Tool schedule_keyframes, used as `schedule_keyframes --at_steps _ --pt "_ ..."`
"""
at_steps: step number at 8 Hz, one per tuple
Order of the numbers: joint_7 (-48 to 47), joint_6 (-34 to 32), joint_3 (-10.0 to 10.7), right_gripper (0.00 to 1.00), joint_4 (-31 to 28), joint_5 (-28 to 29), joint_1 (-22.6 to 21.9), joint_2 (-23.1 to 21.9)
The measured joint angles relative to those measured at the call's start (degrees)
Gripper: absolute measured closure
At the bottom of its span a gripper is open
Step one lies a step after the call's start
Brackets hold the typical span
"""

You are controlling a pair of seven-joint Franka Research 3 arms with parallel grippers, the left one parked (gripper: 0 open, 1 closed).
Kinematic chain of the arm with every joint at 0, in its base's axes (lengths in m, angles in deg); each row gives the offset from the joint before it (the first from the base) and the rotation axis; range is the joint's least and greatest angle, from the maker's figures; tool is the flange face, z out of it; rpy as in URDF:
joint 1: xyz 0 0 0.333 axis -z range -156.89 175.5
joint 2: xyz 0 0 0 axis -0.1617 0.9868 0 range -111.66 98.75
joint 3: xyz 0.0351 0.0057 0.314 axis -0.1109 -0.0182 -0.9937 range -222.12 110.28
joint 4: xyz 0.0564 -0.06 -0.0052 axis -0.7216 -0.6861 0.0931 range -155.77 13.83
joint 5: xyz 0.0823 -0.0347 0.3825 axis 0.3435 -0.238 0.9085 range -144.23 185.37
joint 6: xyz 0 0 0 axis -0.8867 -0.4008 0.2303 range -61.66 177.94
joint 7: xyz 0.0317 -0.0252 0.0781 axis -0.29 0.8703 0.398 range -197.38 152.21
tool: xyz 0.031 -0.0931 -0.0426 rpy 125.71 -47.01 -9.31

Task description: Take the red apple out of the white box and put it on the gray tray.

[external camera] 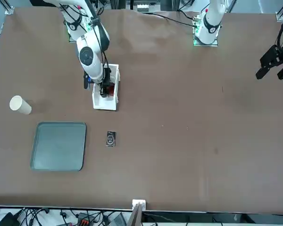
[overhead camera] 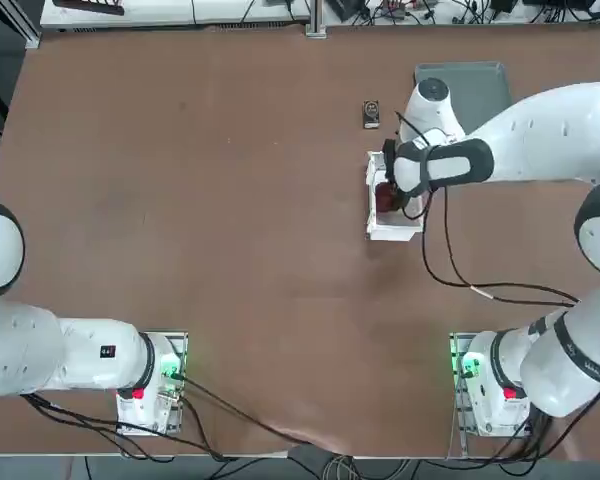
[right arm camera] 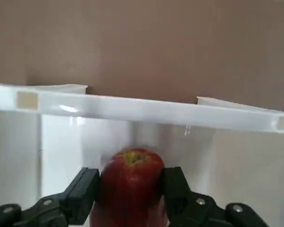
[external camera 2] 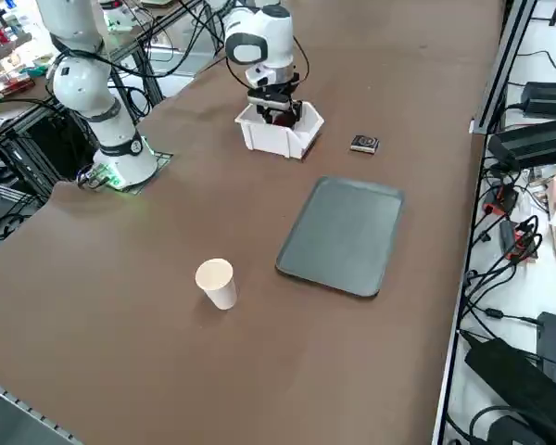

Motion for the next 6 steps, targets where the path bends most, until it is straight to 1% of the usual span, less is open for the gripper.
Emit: schedule_keyframes --at_steps 1,3,5,6 --pt "0.0 -3.4 0.4 0.23 0.4 0.0 0.1 -2.6" --pt "0.8 -10.9 1.1 0.23 1.0 0.0 0.8 -10.1" --pt "3.8 -18.0 1.3 0.23 2.0 0.0 1.8 -16.7" --pt "7.0 -21.4 1.6 0.23 3.5 0.0 3.4 -19.1"
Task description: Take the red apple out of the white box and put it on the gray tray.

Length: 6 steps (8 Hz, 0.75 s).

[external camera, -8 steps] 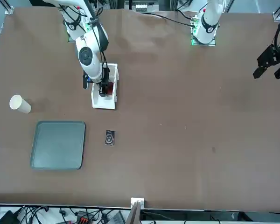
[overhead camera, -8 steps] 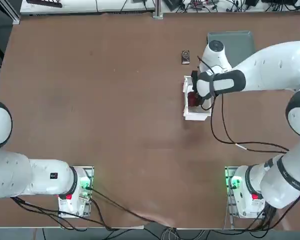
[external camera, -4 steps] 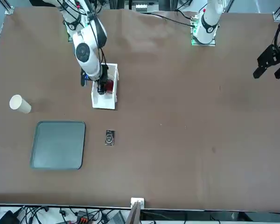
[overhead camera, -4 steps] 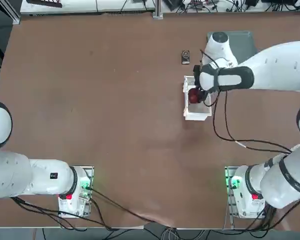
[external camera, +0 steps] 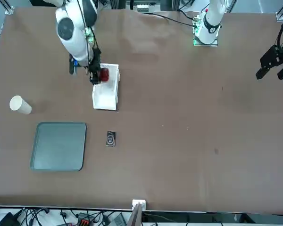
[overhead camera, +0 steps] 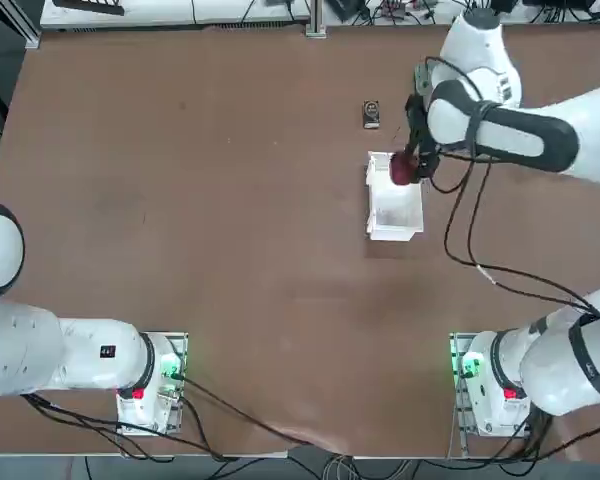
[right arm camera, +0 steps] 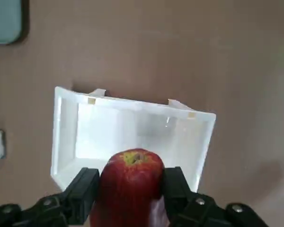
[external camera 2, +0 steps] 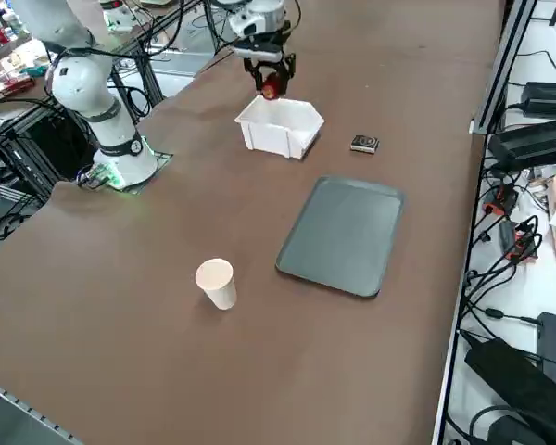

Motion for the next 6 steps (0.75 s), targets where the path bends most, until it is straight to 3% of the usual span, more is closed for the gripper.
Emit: schedule_keyframes --at_steps 3,6 --pt "16.0 -5.7 0.8 0.23 5.8 -0.1 10.3 -1.2" --pt "26.4 -5.8 1.1 0.23 12.8 -3.1 20.0 5.2"
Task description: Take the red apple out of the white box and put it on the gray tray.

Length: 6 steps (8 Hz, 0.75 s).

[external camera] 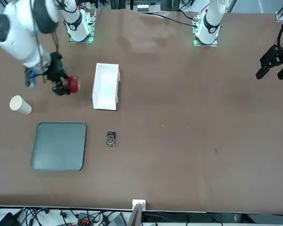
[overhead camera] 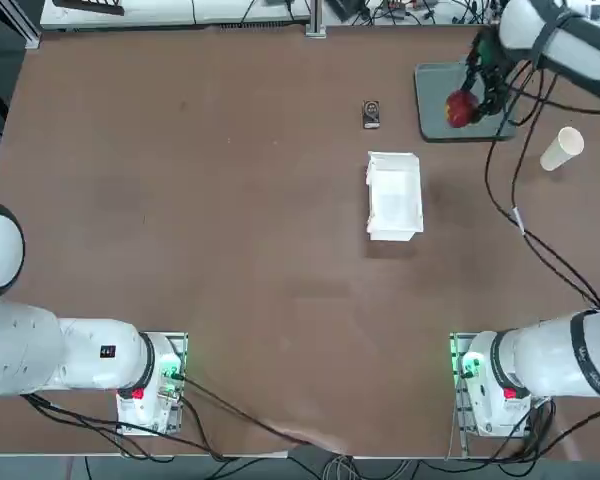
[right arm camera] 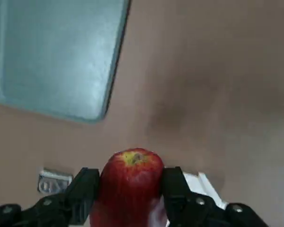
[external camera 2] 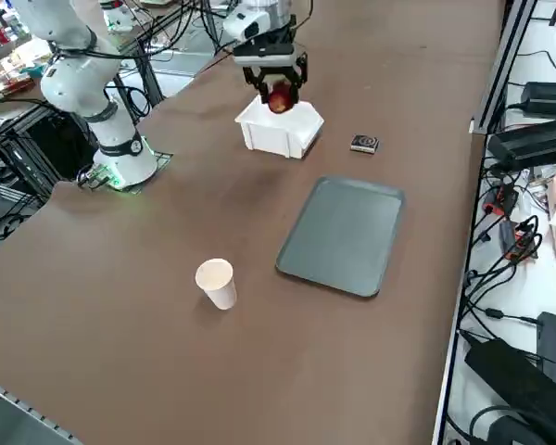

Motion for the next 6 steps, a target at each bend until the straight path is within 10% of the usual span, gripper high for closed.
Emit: schedule_keyframes --at_steps 6 --pt "18.3 4.6 -0.1 0.23 19.8 -12.9 5.7 25.5"
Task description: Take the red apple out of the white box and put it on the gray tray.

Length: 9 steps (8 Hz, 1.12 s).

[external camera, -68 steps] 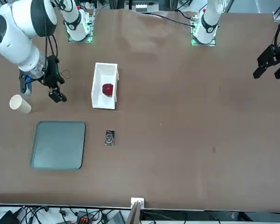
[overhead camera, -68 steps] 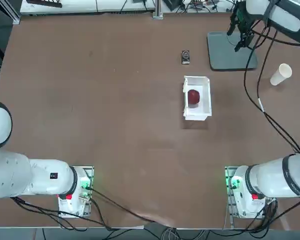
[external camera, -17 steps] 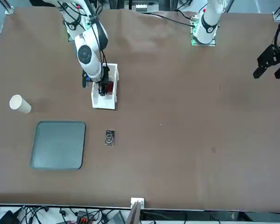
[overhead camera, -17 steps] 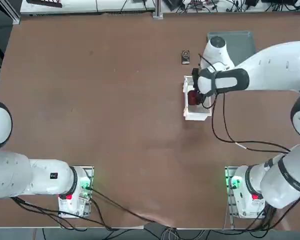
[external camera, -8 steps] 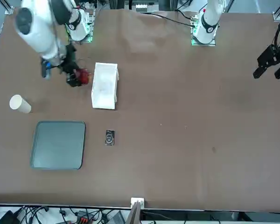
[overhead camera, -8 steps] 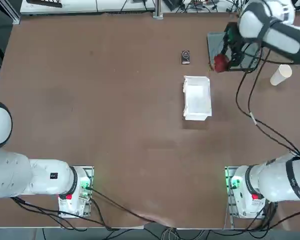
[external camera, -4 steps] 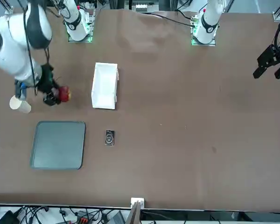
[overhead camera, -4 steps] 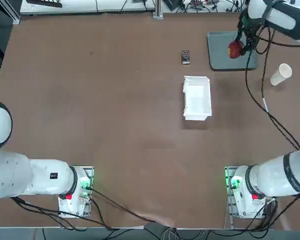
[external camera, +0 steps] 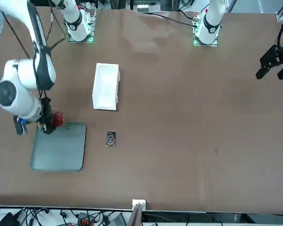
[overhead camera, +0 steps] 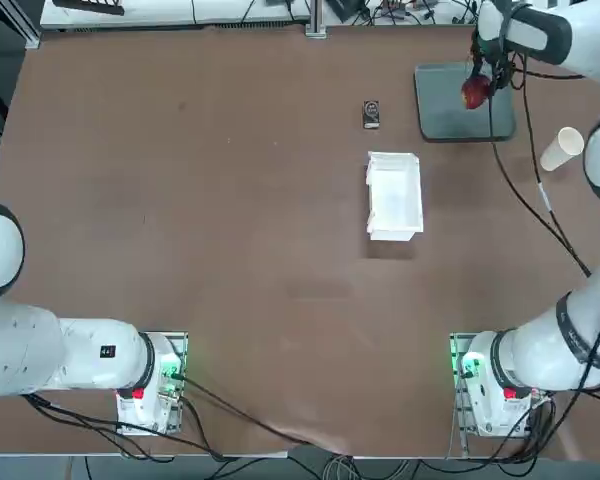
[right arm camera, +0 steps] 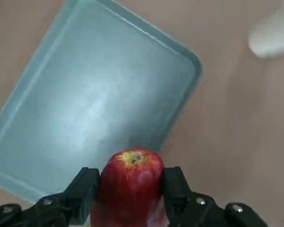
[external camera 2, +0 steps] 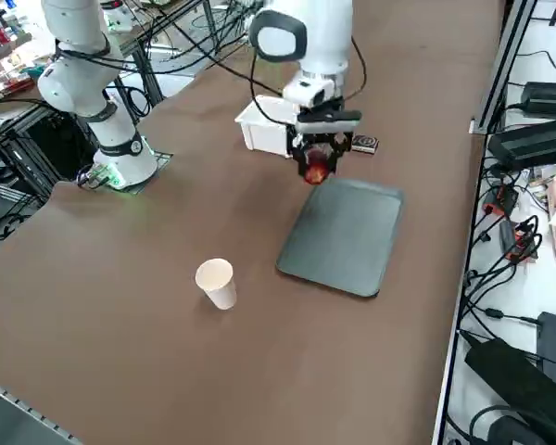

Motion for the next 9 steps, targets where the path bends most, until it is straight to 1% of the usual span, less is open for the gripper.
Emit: schedule_keyframes --at_steps 2,4,6,7,9 --pt "19.6 3.2 -0.1 0.23 0.3 0.1 3.5 2.6" --pt "35.2 6.7 -0.2 0.23 0.3 0.2 4.7 6.1" --pt "44.3 9.0 -0.4 0.23 0.5 0.2 4.8 8.7" --pt "46.5 9.8 -0.5 0.23 1.3 0.3 4.8 9.7" --pt "47.8 9.9 -1.0 0.23 5.2 0.6 4.8 11.9"
